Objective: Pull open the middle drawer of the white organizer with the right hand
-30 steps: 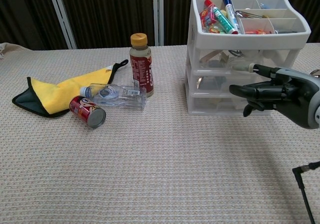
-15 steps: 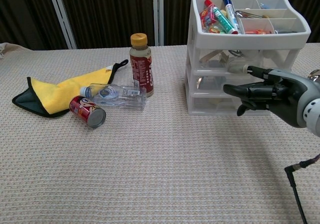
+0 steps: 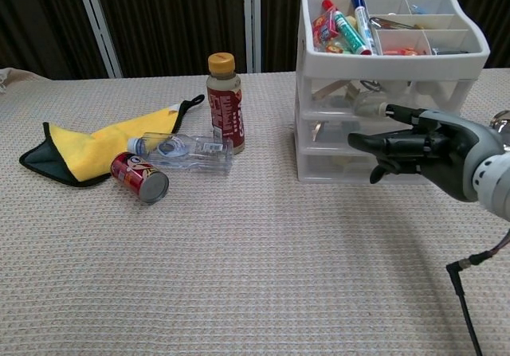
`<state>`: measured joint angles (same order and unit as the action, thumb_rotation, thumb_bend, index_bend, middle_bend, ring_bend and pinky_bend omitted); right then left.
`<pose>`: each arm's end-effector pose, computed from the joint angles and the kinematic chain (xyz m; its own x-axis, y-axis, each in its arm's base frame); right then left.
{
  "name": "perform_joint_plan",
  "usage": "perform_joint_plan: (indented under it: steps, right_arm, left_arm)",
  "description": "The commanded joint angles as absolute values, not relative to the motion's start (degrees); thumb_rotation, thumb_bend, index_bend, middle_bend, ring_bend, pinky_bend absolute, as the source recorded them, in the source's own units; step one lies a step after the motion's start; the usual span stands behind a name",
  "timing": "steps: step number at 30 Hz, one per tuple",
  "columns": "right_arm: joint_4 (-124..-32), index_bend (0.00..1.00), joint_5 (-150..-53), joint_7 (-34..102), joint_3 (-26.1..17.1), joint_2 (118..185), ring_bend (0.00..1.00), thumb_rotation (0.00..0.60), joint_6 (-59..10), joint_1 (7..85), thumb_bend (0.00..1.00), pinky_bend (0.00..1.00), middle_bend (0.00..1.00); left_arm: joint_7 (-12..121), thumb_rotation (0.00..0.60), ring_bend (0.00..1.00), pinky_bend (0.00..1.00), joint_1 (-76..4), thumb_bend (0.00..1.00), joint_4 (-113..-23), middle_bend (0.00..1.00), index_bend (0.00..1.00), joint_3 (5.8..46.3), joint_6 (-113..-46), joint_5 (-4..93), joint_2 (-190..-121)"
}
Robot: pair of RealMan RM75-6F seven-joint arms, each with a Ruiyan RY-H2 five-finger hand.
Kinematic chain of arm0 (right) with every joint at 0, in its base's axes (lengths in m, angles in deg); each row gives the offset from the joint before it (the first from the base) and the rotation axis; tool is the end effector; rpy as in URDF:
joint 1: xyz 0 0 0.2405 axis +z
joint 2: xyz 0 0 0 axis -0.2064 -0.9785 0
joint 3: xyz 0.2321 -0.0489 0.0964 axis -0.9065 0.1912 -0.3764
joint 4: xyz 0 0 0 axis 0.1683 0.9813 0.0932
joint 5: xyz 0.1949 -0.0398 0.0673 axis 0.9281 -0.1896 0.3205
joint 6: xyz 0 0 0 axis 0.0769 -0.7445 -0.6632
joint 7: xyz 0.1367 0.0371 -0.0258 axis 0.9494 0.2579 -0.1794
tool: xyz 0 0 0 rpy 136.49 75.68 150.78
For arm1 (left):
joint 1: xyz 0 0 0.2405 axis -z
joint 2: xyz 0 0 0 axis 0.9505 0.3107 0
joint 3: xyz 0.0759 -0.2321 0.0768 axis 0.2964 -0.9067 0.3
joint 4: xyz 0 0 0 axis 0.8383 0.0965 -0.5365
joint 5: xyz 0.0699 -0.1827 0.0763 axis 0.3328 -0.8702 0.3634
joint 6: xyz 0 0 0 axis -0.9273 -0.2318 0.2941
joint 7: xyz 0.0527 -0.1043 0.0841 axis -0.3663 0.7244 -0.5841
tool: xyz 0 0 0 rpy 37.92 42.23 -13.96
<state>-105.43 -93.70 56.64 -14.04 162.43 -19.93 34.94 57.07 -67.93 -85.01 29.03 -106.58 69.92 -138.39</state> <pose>-0.1510 -0.2752 -0.0207 -0.7702 -0.2417 0.5903 -0.6376 0.2661 -0.7230 -0.3092 0.1837 0.1731 0.3761 -0.1404 0.9159 0.9245 -0.0093 -0.3811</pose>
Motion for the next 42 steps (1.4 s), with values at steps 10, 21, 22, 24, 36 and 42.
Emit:
perform_joint_plan:
  steps: [10, 21, 22, 24, 36, 42]
  right_arm:
    - [-105.83, 0.28, -93.11, 55.98, -14.17, 162.36, 0.82, 0.6, -19.52, 35.18, 0.23, 0.59, 0.82]
    - [-107.77, 0.28, -94.96, 56.6, -12.38, 161.4, 0.82, 0.6, -19.58, 33.94, 0.23, 0.59, 0.82]
    - [-107.83, 0.28, -95.13, 56.84, -12.19, 161.27, 0.82, 0.6, -19.41, 33.81, 0.23, 0.59, 0.82]
    - [-108.1, 0.28, -95.81, 57.36, -11.74, 160.96, 0.82, 0.6, -19.25, 33.47, 0.23, 0.59, 0.82]
    - [-108.84, 0.23, -102.23, 58.84, -7.99, 159.75, 0.81, 0.6, -21.41, 30.71, 0.23, 0.59, 0.8]
    - [-108.26, 0.11, -106.45, 55.43, -5.4, 160.81, 0.8, 0.6, -25.54, 29.33, 0.23, 0.58, 0.78]
  left_arm:
    - [57.17, 0.6, 0.0, 0.0, -67.96, 0.04, -85.06, 0.0, 0.0, 29.06, -106.52, 69.87, -138.25]
    - [56.94, 0.6, 0.0, 0.0, -67.99, 0.04, -85.18, 0.0, 0.0, 29.06, -106.6, 69.91, -138.28]
    - [56.94, 0.6, 0.0, 0.0, -67.99, 0.04, -85.17, 0.0, 0.0, 29.07, -106.58, 69.9, -138.28]
    - [56.9, 0.6, 0.0, 0.0, -67.94, 0.04, -85.13, 0.0, 0.0, 29.01, -106.49, 69.81, -138.29]
    - [56.11, 0.6, 0.0, 0.0, -67.84, 0.04, -85.23, 0.0, 0.0, 29.08, -106.3, 69.81, -138.52]
    - [55.63, 0.6, 0.0, 0.0, -67.76, 0.04, -85.31, 0.0, 0.0, 29.15, -106.19, 69.89, -138.66]
